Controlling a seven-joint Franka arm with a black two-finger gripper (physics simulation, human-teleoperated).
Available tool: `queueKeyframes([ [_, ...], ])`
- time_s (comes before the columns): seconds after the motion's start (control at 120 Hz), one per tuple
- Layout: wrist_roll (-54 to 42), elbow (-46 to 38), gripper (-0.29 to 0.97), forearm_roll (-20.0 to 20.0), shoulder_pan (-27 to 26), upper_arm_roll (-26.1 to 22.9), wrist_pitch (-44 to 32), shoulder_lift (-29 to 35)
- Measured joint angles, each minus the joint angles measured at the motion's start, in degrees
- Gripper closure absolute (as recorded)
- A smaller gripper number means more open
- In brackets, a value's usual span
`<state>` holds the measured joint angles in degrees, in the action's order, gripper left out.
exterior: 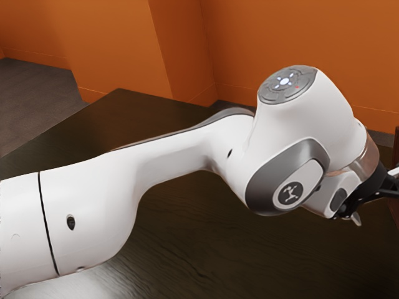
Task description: Pull the drawer handle with one arm to open the drawer
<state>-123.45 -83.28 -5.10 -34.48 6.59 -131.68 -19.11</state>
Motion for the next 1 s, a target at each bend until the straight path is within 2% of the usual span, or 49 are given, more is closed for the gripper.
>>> queueKeyframes([
  [0.683,0.0,0.0,0.00,0.0,1.1,0.0,-7.4,-4.0],
  [1.0,-0.1,-5.9,0.01,0.0,1.1,0.1,-8.2,0.1],
])
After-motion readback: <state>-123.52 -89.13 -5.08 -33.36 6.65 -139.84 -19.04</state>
